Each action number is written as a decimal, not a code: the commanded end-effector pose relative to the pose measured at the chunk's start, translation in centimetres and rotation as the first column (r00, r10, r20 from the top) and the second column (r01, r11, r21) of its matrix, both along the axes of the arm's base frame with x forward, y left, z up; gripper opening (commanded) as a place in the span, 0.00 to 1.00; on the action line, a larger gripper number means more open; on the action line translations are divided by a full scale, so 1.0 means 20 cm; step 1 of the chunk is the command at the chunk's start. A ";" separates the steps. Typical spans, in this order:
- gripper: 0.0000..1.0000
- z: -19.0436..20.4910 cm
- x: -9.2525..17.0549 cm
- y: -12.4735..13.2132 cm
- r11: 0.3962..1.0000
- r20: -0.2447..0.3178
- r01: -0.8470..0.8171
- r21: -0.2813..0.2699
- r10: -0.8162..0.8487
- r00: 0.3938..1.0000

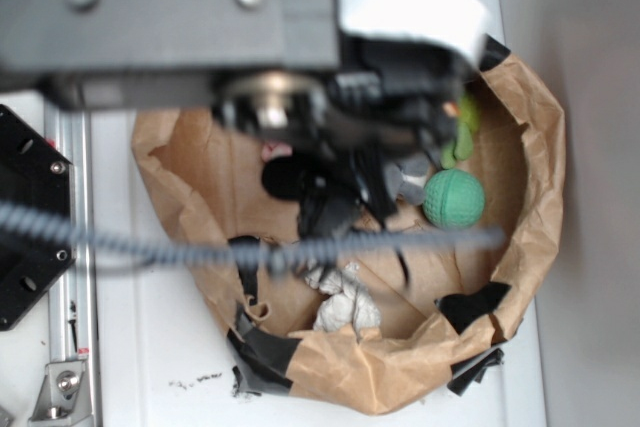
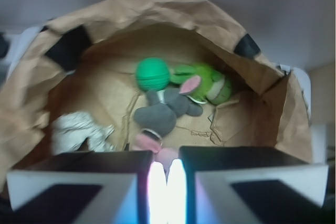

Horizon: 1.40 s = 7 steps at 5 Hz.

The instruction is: Grab the pink bunny.

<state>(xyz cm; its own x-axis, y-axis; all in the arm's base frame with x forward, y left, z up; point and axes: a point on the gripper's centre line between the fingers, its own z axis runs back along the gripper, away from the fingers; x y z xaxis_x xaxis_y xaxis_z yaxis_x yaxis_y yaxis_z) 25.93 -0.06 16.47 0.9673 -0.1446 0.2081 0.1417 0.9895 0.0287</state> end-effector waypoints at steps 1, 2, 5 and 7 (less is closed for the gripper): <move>1.00 -0.45 -0.07 0.12 0.908 -0.063 0.418 -0.031 -0.419 0.906; 1.00 -0.65 -0.12 0.08 0.813 -0.211 0.581 -0.024 -0.572 0.792; 0.00 -0.68 -0.14 0.05 0.763 -0.363 0.634 0.124 -0.560 0.745; 0.00 -0.61 -0.20 0.06 0.790 -0.317 0.605 0.102 -0.550 0.773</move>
